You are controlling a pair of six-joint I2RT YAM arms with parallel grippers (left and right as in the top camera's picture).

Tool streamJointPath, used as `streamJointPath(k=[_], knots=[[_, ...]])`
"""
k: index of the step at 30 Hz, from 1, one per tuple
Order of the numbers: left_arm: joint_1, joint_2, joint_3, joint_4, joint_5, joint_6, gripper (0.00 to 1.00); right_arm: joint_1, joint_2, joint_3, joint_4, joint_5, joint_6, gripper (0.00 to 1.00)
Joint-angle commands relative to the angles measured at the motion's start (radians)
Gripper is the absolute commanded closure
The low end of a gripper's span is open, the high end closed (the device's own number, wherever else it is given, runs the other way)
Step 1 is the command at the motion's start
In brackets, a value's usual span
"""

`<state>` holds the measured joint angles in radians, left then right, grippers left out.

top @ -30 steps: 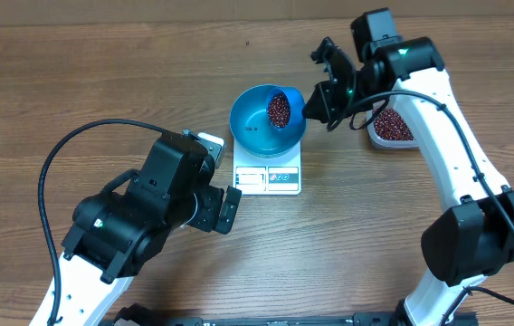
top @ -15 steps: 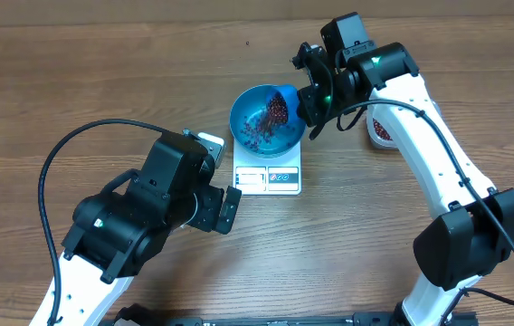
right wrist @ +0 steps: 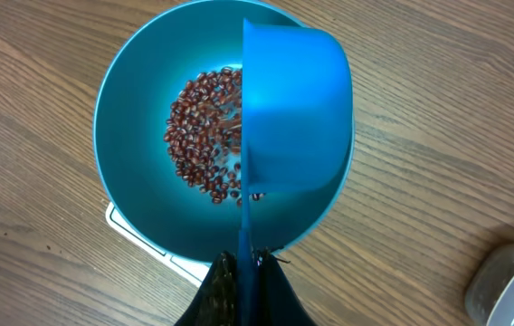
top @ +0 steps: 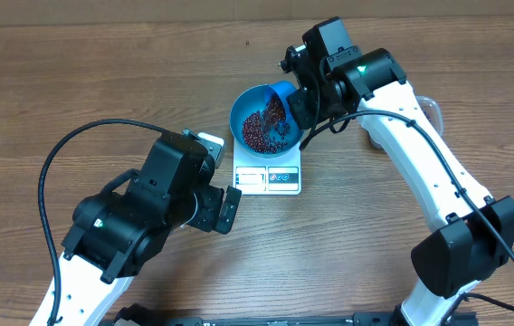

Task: Scoop item into bowl and weigh 150g on scale
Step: 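Tip the scoop over the teal bowl to pour beans, right gripper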

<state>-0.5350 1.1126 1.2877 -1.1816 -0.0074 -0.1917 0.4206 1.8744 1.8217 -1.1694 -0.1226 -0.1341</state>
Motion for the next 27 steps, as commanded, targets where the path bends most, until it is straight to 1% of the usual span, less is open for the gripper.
streamJointPath(k=[1,11,22,27], knots=[[0.005,-0.013,0.022,0.003,0.000,-0.014,0.01,0.001,-0.047,0.032,0.010,0.018,0.003,0.96],[0.005,-0.013,0.022,0.003,0.000,-0.014,0.01,0.001,-0.052,0.032,0.010,0.018,0.003,0.96],[0.005,-0.013,0.022,0.003,0.000,-0.014,0.01,0.002,-0.120,0.032,0.012,0.036,-0.005,0.96],[0.005,-0.013,0.022,0.003,0.000,-0.014,0.01,0.026,-0.130,0.032,0.004,0.065,-0.031,0.96]])
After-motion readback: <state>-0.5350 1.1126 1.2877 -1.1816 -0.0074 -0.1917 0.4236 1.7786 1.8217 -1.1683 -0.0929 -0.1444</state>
